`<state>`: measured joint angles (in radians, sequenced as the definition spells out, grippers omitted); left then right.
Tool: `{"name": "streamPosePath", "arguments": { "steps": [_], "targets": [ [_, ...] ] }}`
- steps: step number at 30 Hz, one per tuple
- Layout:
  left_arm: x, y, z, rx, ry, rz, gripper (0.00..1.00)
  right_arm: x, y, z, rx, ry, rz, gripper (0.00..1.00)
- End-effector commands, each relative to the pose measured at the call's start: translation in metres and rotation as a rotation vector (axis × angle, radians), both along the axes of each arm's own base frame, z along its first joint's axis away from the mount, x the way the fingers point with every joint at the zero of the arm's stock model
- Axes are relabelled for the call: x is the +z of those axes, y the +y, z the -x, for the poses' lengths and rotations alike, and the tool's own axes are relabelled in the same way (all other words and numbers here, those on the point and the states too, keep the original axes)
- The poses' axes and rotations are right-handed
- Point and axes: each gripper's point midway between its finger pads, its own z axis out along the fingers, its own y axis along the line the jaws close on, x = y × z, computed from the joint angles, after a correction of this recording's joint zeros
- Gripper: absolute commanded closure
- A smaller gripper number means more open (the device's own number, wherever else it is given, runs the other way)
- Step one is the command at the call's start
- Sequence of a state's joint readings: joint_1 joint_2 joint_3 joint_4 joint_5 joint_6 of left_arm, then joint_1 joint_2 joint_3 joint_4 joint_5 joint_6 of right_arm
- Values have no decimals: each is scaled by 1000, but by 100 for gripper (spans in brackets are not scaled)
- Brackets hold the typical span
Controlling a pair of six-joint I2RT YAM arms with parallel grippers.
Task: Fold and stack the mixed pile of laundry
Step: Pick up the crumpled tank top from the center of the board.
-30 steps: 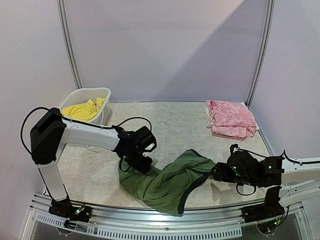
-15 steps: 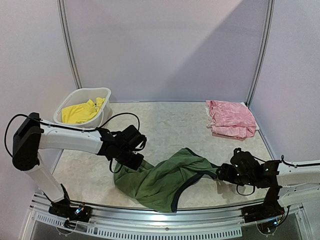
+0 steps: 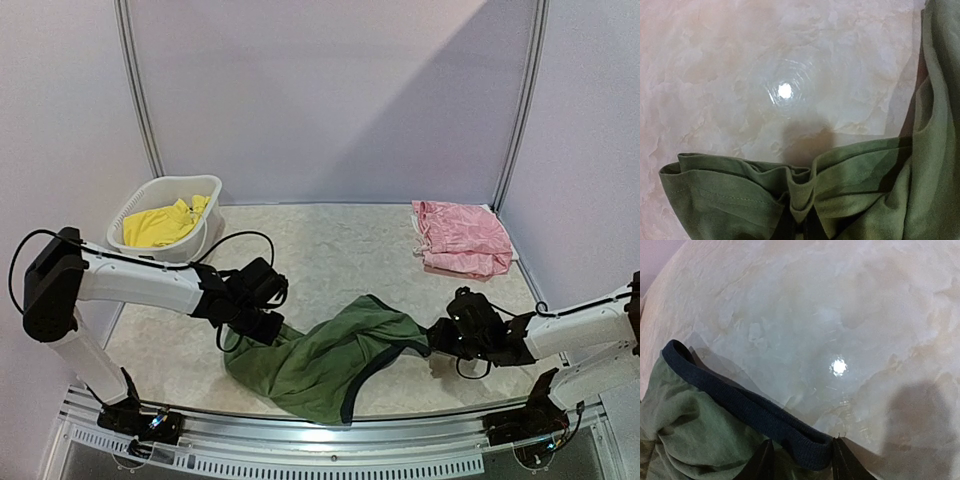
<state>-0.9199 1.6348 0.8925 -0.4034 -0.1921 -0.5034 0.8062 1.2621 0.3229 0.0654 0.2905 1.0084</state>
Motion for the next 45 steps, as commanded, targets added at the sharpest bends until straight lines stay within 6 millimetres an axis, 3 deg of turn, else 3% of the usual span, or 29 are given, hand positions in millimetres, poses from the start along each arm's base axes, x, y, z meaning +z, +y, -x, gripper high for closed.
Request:
{"name": "streamPosePath", "arguments": {
  "steps": [1, 6, 10, 15, 17, 20, 21, 24, 29, 30, 33, 38, 41, 45],
  "targets": [
    [-2, 6, -2, 25, -8, 2, 100, -17, -1, 8, 24, 70, 31, 71],
    [2, 6, -9, 61, -33, 26, 100, 11, -9, -6, 12, 32, 152, 100],
    [25, 14, -20, 101, -86, 55, 100, 56, -14, -28, 2, -36, 232, 100],
    [79, 46, -23, 191, -219, 92, 100, 132, -35, -45, -41, -146, 339, 100],
    [107, 63, -18, 234, -287, 140, 100, 163, -47, -44, -58, -190, 362, 100],
    [125, 88, -5, 293, -338, 195, 100, 196, -62, -39, -87, -254, 365, 100],
    [126, 96, 0, 314, -344, 203, 100, 200, -67, -36, -96, -261, 373, 100],
    [114, 118, 14, 378, -335, 215, 100, 192, -84, -24, -126, -249, 397, 100],
    [70, 142, 40, 474, -238, 212, 99, 147, -101, 1, -158, -160, 380, 100],
    [60, 146, 45, 493, -217, 214, 94, 139, -103, 6, -160, -146, 361, 100],
    [54, 153, 51, 519, -212, 241, 66, 119, -105, 16, -153, -107, 340, 100],
    [73, 153, 45, 490, -281, 272, 26, 111, -97, 20, -126, -99, 269, 100],
    [81, 145, 41, 447, -283, 245, 19, 115, -84, 16, -91, -113, 219, 100],
    [77, 149, 48, 435, -211, 139, 22, 119, -69, 10, -43, -120, 193, 100]
  ]
}}
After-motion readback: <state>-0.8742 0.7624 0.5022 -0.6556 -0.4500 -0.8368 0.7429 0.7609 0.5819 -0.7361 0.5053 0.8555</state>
